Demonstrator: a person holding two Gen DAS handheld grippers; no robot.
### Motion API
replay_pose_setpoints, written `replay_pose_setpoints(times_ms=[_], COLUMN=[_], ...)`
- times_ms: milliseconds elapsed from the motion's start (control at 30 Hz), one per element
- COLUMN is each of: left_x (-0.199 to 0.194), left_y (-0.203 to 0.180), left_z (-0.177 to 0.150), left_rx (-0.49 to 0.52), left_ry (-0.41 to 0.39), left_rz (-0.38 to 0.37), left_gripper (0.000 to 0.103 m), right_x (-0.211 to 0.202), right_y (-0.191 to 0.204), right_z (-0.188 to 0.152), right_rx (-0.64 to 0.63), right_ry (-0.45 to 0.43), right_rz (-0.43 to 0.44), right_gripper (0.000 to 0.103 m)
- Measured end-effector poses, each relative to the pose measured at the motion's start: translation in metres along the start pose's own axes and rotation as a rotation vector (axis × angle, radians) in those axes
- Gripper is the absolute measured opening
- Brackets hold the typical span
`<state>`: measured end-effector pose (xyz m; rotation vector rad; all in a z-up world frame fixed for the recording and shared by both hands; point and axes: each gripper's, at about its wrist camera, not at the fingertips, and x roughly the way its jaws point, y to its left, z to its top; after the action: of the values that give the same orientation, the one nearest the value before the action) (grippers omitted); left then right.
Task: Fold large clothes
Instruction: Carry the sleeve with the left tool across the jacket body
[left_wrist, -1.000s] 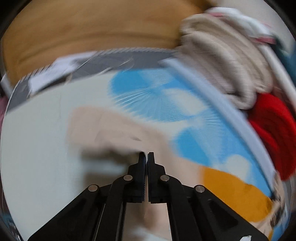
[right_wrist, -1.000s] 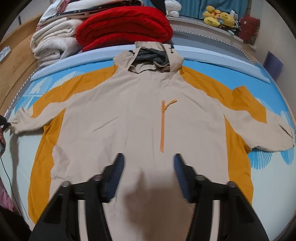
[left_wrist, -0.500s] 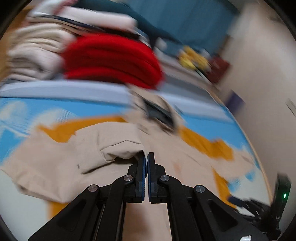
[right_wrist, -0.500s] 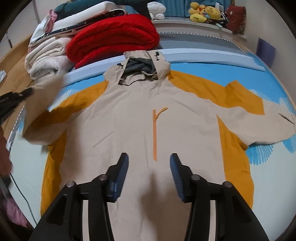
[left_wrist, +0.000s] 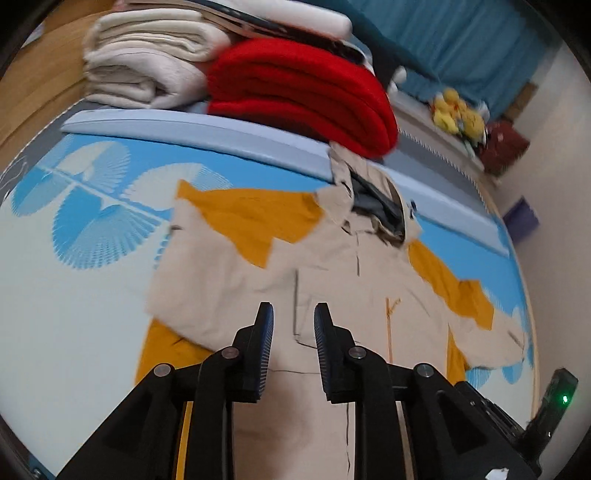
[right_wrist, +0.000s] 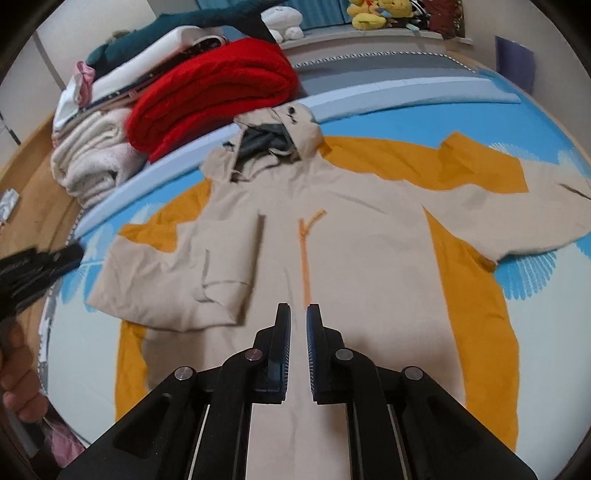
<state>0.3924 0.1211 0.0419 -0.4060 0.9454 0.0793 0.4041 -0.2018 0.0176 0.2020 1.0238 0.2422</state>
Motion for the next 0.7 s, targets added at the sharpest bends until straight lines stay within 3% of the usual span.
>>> replay_pose_setpoints(times_ms=[100,233,367,500,700], left_x=[0.007,0.017,0.026,0.046,0.067], left_y=[0.009,0.016,0.017,0.015,0.027], left_z=[-0.011,0.002,0.006,0.009,0.006], left_rx=[0.037,0.021,0.062,0.091,0.083], left_ry=[-0.017,-0.035,-0.050,0.087,0.193], left_rz=[0.074,0.030,0.103,0.115,0.140], left_gripper=[0.020,0.020,0.021,0.022,0.022], right_x=[0.010,0.035,0.070,0.098,0.134], right_y=[0.019,0.047,0.072,0.090,0.112], right_z=[0.005,0.003,-0.004,-0.008,-0.014], right_rx=[-0.038,-0.102,-0.186,-0.274,-0.424], right_ry=[0.007,0.040,0.100,0.118,0.135], right_rz=[0.029,0.043,0.035,-0.016,-0.084], right_gripper=[0.014,0.025,0.028,0.032,0.033])
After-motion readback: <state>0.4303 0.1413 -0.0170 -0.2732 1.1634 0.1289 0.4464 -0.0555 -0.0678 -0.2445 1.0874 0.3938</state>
